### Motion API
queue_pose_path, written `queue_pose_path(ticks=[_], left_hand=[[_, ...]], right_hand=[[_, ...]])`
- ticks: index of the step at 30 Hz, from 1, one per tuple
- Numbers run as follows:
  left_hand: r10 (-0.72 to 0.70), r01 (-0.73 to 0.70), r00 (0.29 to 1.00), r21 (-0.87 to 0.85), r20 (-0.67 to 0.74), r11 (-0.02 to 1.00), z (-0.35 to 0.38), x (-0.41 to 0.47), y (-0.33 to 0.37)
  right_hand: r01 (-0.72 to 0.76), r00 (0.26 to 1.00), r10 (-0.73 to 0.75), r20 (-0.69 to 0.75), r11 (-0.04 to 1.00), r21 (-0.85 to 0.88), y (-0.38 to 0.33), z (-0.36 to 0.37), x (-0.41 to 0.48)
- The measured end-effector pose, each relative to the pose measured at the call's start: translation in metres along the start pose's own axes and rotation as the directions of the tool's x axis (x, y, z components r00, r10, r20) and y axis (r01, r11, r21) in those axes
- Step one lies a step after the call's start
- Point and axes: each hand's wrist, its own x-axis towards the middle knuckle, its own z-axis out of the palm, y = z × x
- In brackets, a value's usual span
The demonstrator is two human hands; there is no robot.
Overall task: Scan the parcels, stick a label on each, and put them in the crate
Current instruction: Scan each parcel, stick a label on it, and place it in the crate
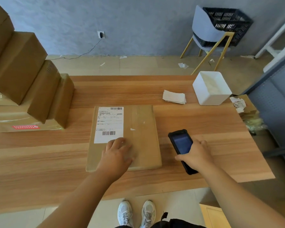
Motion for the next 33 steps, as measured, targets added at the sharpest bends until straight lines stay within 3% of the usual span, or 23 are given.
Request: queue_pose_path(ticks=[6, 18, 22, 27, 30, 33], left_hand=[[-0.001, 0.003, 1.000, 0.072, -0.018, 0.997, 0.001, 0.001, -0.003], [0.010, -0.022, 0.994, 0.106, 0.111, 0.994, -0.012, 0.015, 0.000], [0.045, -0.057, 0.987, 0.072, 0.155, 0.996, -0.024, 0.037, 0.004], [0.040, -0.031, 0.991, -0.071, 0.128, 0.997, -0.039, 0.079, 0.015], [0.031, -0.027, 0.993, -0.038, 0.114, 0.999, -0.041, 0.111, 0.025], [0.018, -0.017, 0.996, -0.013, 0.085, 1.000, -0.038, 0.144, 0.040]], right_hand=[[-0.104, 0.987, 0.102, 0.128, 0.994, 0.013, 0.024, 0.030, 0.010], [-0.157, 0.974, 0.154, 0.167, 0.988, 0.006, 0.020, 0.033, 0.021], [-0.050, 0.995, 0.041, 0.086, 0.993, 0.108, 0.018, 0.012, 0.038], [0.075, 0.966, -0.148, 0.212, 0.944, 0.320, 0.009, -0.020, 0.073], [0.145, 0.950, -0.229, 0.211, 0.925, 0.351, 0.001, -0.032, 0.104], [0.139, 0.960, -0.220, 0.176, 0.913, 0.384, -0.008, -0.040, 0.145]])
